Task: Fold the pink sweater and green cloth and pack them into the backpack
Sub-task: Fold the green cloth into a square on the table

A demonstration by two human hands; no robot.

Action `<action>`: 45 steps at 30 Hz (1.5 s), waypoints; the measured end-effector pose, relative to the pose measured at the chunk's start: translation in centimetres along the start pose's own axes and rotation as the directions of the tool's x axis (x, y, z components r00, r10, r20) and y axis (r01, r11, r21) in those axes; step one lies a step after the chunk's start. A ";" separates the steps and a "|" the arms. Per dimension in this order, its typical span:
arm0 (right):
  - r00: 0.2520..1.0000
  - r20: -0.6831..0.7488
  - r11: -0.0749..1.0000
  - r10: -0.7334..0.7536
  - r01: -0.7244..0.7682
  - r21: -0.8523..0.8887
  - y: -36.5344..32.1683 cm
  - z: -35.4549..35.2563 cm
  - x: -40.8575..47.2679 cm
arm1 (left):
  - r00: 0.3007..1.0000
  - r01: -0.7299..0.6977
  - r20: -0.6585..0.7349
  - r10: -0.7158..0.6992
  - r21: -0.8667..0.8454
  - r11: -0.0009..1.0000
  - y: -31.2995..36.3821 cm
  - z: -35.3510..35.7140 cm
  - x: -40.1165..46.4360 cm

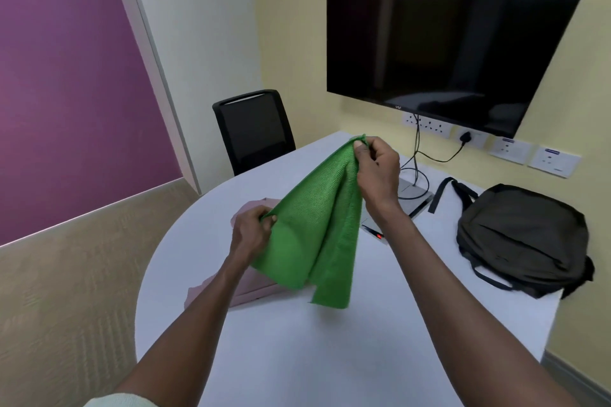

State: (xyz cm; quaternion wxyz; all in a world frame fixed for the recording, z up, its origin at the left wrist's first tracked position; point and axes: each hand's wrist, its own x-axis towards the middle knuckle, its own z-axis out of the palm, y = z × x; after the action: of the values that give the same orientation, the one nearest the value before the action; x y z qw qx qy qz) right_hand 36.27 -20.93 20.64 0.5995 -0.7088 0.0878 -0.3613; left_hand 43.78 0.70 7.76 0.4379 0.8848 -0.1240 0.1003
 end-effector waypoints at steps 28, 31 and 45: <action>0.792 -0.064 0.795 0.607 -0.604 0.055 11.5 -21.1 6.6 | 0.999 -0.041 -0.001 0.042 0.167 0.985 6.3 2.6 5.4; 0.814 -0.042 0.804 0.579 -0.562 0.192 12.0 -21.3 8.0 | 0.994 0.030 -0.105 -0.040 -0.096 0.995 8.2 4.3 6.0; 0.852 0.048 0.846 0.522 -0.524 0.096 16.7 -27.1 7.5 | 0.986 0.138 -0.038 -0.160 -0.338 0.931 7.7 7.7 -1.2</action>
State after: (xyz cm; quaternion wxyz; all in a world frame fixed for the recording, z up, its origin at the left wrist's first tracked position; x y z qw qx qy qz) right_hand 30.08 -50.87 8.95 0.7126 -0.6291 0.2520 -0.1814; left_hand 40.83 -9.81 8.66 0.5919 0.8006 -0.0572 0.0729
